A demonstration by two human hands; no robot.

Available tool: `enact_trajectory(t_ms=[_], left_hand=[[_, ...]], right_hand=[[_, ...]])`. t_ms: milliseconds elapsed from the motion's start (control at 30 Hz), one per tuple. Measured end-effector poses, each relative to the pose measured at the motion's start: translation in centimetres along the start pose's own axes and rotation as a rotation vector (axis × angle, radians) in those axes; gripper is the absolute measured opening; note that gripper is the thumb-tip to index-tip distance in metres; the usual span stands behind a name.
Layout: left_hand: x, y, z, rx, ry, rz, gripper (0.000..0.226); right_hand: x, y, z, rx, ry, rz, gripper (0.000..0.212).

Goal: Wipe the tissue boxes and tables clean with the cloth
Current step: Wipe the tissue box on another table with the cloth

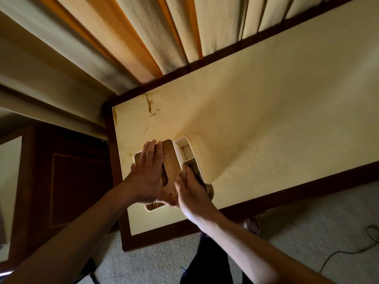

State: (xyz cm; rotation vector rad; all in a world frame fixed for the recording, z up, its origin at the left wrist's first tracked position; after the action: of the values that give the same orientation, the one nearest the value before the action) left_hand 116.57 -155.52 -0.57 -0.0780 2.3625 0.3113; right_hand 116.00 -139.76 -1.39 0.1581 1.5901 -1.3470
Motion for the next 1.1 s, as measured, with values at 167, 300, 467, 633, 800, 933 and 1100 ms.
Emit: enact_trajectory(t_ms=[167,300,467,633,800,933,1100], left_hand=[[-0.2,0.4,-0.2,0.002,-0.03,0.001,0.173],[-0.2,0.6,-0.2,-0.004,-0.033,-0.005,0.172],[-0.2,0.7,-0.2,-0.003,-0.045,-0.011,0.172],[-0.2,0.6,-0.2,-0.014,-0.033,-0.003,0.172],[-0.1,0.7,-0.2,-0.014,-0.021,0.005,0.172],[-0.2,0.4,-0.1,-0.007,-0.007,0.014,0.173],[-0.1,-0.2,0.0,0.002,0.006,0.067,0.172]], right_hand=[[2.6,0.0,-0.1,-0.122,0.026,0.149,0.037],[3.5,-1.1,-0.4,0.067,-0.104,0.28,0.045],[3.7,-1.0,-0.5,-0.049,-0.113,0.243,0.039],[2.2,0.3,0.5,-0.267,0.19,0.065,0.02],[-1.3,-0.1,-1.3,-0.179,0.026,0.057,0.031],[-1.5,-0.4,-4.2,-0.105,-0.132,0.072,0.045],[-2.6,-2.6,-7.9,0.087,-0.107,-0.03,0.03]])
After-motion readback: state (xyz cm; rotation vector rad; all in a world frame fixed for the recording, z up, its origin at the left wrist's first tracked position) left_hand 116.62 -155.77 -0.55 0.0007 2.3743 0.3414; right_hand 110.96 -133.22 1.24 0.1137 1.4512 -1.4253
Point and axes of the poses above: each hand's wrist, its own x-axis towards the middle knuckle, its own z-axis out of the palm, y = z × x, the point moved 2 cm from there along x, towards the middle knuckle, and after that the axes turned 12 degrees about z, right-handed, at the moved point
